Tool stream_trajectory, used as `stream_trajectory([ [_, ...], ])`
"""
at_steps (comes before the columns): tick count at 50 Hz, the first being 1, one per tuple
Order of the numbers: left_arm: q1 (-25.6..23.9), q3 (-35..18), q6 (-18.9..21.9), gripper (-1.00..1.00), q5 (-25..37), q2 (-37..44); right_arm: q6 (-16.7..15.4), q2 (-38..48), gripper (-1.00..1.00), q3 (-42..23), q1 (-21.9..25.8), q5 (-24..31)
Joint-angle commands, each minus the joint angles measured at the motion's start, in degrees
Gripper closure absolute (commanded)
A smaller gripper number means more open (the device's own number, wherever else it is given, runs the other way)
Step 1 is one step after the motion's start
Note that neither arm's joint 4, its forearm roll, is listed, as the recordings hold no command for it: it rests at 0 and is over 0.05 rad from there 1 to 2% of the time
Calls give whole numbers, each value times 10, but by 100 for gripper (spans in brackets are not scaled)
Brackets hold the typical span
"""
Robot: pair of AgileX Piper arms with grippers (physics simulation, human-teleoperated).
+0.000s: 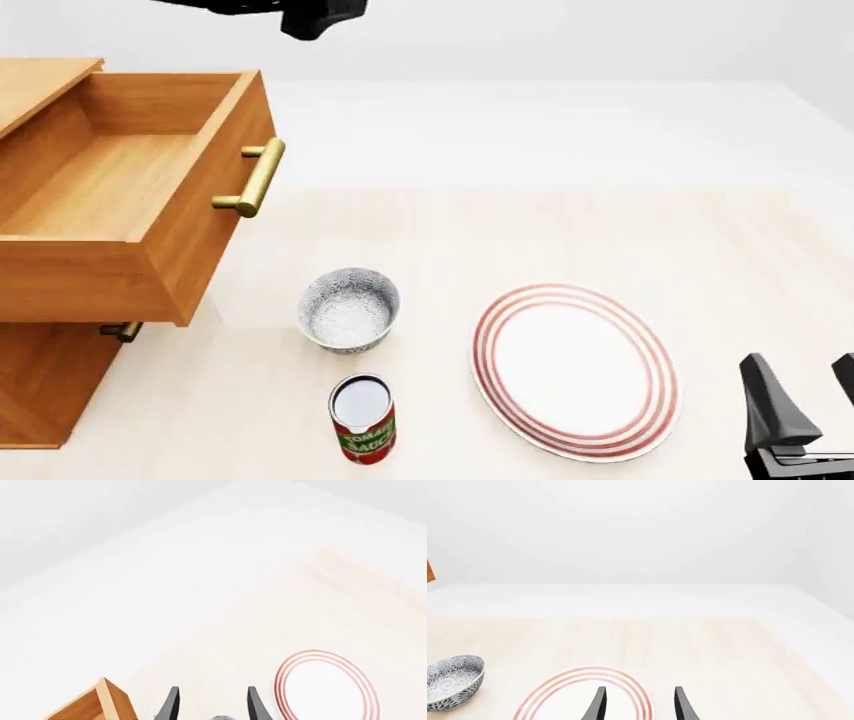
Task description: Put the bowl in the top drawer of the cabinet.
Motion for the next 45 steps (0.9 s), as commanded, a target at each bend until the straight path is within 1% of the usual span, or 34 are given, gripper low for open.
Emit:
stream_trajectory([
  [1, -9, 84, -40, -100, -29, 19, 0, 0, -100, 0, 0, 0],
  [2, -10, 96, -41, -100, -36, 15, 0, 0, -100, 0, 0, 0],
  [4, -7, 102, -46, -100, -43, 15, 0, 0, -100, 0, 0, 0],
  [5, -7, 108, -38, -100, -47, 16, 0, 0, -100, 0, 0, 0],
  [8, -15, 117, -36, -100, -48, 17, 0, 0, -100, 0, 0, 0],
  [11, -6, 120, -36, -100, -57, 21, 0, 0, -100, 0, 0, 0],
  [12, -9, 122, -57, -100, -55, 25, 0, 0, -100, 0, 0, 0],
  [14, -6, 125, -77, -100, -58, 29, 0, 0, -100, 0, 0, 0],
  [15, 8, 120, -89, -100, -51, 40, 0, 0, -100, 0, 0, 0],
  [16, -4, 123, -97, -100, -59, 35, 0, 0, -100, 0, 0, 0],
  [18, -12, 128, -71, -100, -61, 38, 0, 0, -100, 0, 0, 0],
  [20, -16, 131, -81, -100, -64, 41, 0, 0, -100, 0, 0, 0],
  [22, -18, 133, -82, -100, -66, 42, 0, 0, -100, 0, 0, 0],
  [24, -19, 142, -83, -100, -73, 45, 0, 0, -100, 0, 0, 0],
  [25, -23, 155, -82, -100, -81, 49, 0, 0, -100, 0, 0, 0],
  [26, -23, 155, -82, -100, -82, 49, 0, 0, -100, 0, 0, 0],
  [27, -20, 169, -88, -100, -92, 55, 0, 0, -100, 0, 0, 0],
  [30, -18, 181, -87, -100, -99, 60, 0, 0, -100, 0, 0, 0],
  [32, -18, 192, -95, -100, -103, 64, 0, 0, -100, 0, 0, 0],
  [39, -6, 215, -88, -100, -111, 72, 0, 0, -100, 0, 0, 0],
  [43, -12, 231, -88, -100, -121, 71, 0, 0, -100, 0, 0, 0],
  [45, -18, 240, -97, -100, -125, 73, 0, 0, -100, 0, 0, 0],
])
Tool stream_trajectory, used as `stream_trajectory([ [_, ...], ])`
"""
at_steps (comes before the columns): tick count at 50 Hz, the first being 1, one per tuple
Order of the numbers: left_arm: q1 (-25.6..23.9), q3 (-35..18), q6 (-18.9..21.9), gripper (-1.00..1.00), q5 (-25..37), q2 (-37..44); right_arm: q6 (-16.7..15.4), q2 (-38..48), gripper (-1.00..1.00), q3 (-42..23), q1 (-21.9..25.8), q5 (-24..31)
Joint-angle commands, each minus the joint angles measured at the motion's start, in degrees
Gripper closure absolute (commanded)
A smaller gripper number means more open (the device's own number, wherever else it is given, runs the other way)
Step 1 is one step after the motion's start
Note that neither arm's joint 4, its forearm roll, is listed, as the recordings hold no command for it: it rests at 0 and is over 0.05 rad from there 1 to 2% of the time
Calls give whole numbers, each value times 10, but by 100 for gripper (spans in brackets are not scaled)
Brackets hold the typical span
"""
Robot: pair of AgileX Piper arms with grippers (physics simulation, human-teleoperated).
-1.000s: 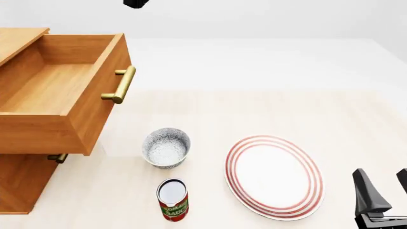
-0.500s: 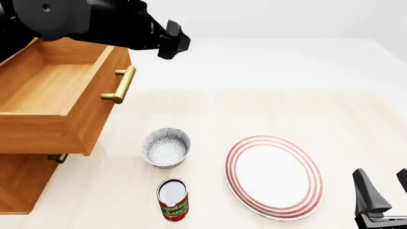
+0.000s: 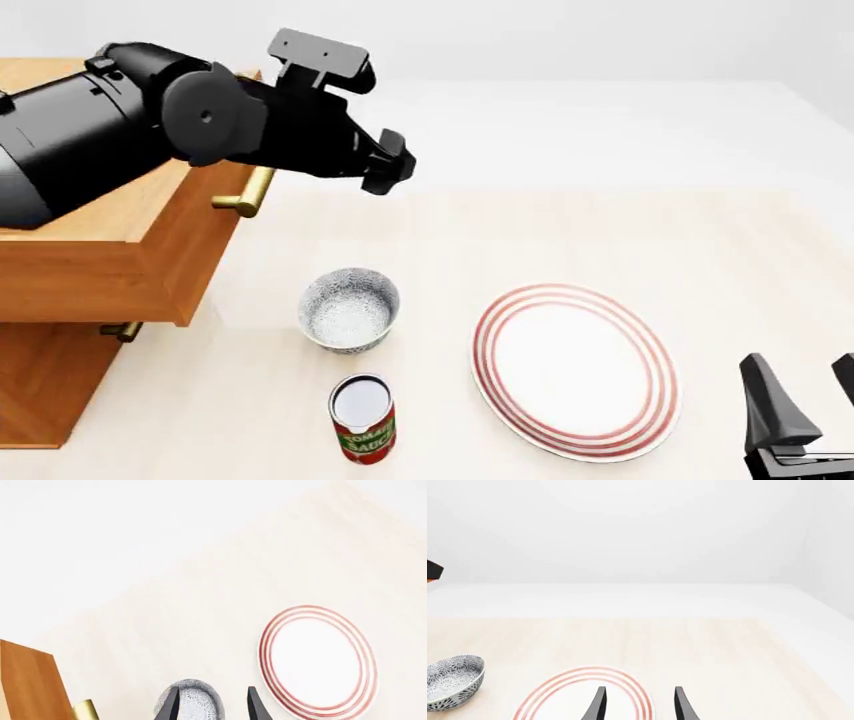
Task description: Put the bowl in the top drawer of the cabinet.
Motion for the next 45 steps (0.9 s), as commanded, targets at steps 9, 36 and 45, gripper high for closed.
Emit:
stream_trajectory([
  [9, -10, 73, -26, -100, -43, 12, 0, 0, -100, 0, 0, 0],
  [36, 18, 131, -36, -100, -93, 25, 0, 0, -100, 0, 0, 0],
  [45, 9, 151, -51, -100, -113, 38, 0, 0, -100, 0, 0, 0],
])
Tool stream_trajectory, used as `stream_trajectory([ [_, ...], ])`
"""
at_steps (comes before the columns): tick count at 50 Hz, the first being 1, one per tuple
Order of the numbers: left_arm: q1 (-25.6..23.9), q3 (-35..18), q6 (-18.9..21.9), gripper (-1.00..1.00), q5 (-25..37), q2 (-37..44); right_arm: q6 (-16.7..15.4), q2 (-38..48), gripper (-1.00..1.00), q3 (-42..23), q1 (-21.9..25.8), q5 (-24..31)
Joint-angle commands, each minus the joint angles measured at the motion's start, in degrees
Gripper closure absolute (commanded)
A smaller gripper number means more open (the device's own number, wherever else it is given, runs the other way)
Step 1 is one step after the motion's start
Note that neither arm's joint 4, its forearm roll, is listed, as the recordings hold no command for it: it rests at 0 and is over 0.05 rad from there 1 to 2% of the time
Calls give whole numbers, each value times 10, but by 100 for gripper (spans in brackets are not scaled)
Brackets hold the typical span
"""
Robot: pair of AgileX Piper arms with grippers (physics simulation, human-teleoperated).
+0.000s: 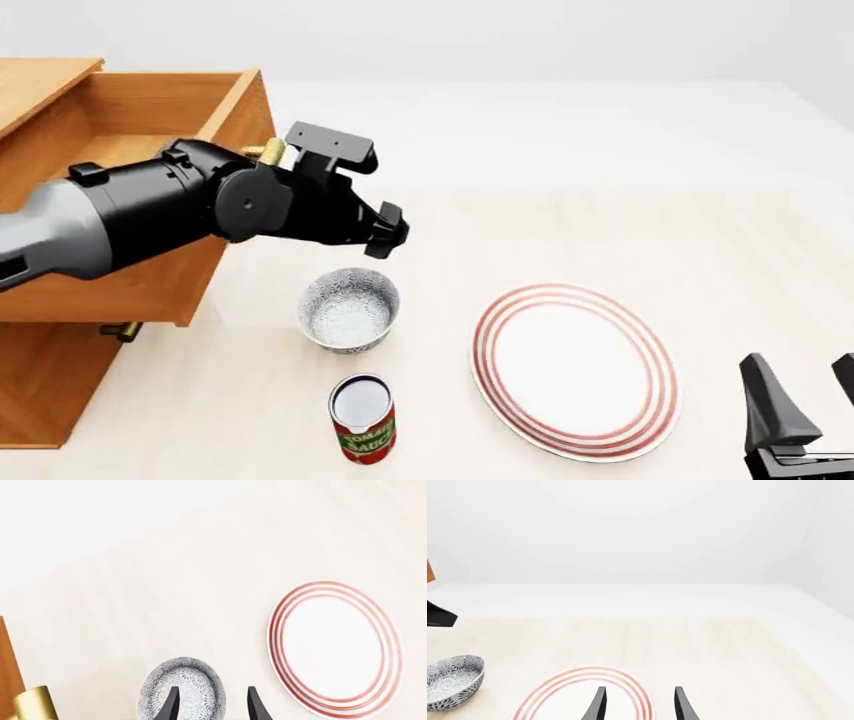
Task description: Put the bowl in the top drawer of the cabinet.
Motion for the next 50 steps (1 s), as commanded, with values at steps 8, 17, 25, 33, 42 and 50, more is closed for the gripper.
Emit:
stream_trajectory([
  [8, -1, 51, -19, -100, -45, 20, 0, 0, -100, 0, 0, 0],
  [17, 8, 42, -7, -100, -36, 23, 0, 0, -100, 0, 0, 0],
  [25, 8, 39, -5, -100, -37, 27, 0, 0, -100, 0, 0, 0],
  [33, -5, 56, -23, -100, -45, 32, 0, 0, -100, 0, 0, 0],
  [42, -9, 65, -31, -100, -64, 46, 0, 0, -100, 0, 0, 0],
  [50, -14, 64, -32, -100, -71, 55, 0, 0, -100, 0, 0, 0],
])
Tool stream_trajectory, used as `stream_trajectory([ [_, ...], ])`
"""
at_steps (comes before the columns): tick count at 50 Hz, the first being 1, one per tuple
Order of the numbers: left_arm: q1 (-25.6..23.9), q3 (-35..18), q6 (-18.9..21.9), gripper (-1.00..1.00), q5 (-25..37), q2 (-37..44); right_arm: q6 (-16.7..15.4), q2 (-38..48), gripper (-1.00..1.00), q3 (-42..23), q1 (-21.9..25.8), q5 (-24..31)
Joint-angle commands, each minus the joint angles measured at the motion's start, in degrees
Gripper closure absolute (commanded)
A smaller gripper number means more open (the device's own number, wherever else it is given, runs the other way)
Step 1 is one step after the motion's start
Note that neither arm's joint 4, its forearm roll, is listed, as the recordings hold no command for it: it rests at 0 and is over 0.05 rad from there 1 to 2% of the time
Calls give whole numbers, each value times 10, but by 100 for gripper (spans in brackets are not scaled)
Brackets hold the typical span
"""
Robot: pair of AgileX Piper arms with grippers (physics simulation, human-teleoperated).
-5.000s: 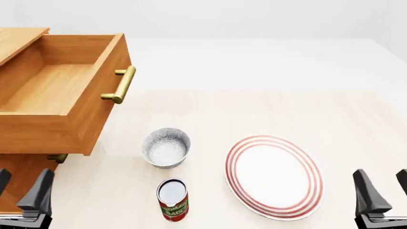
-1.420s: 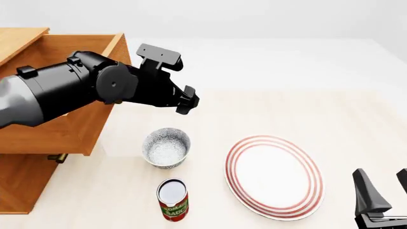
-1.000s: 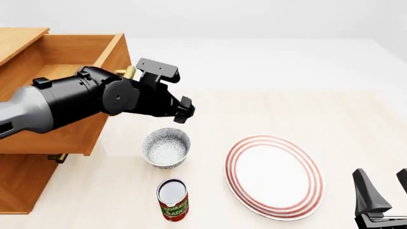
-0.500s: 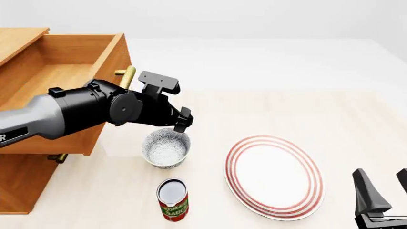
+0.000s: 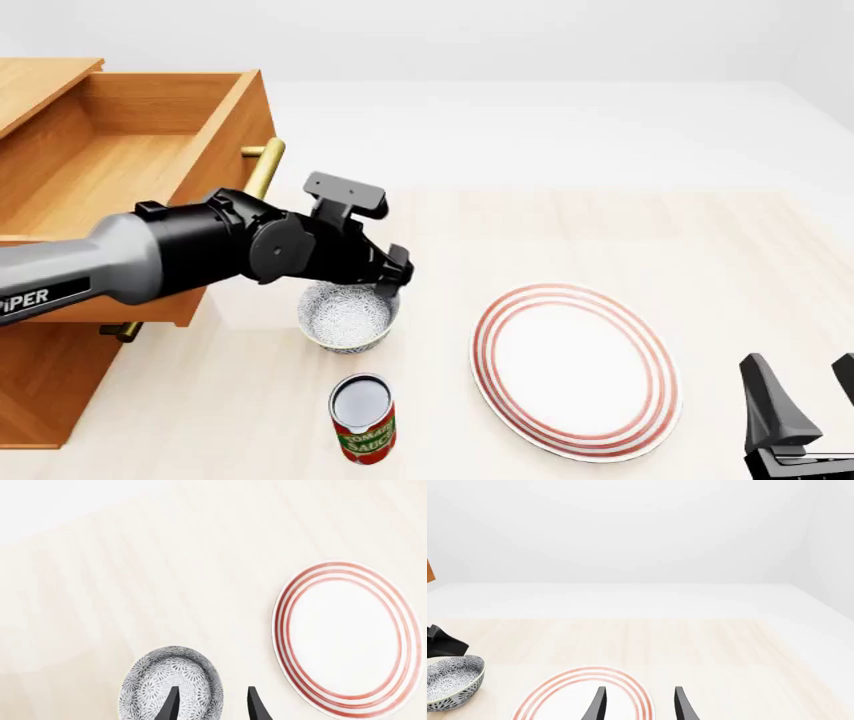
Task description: Put the bowl in the top drawer of the cabinet.
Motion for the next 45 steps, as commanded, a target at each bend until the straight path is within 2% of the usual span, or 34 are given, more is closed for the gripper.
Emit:
stream_trajectory([
  [1, -5, 3, -2, -100, -13, 14, 0, 0, -100, 0, 0, 0],
  [28, -2, -12, -3, -100, -45, 68, 0, 0, -100, 0, 0, 0],
  [38, -2, 9, -15, -100, -71, 89, 0, 0, -100, 0, 0, 0],
  [45, -22, 18, -17, -100, -82, 86, 0, 0, -100, 0, 0, 0],
])
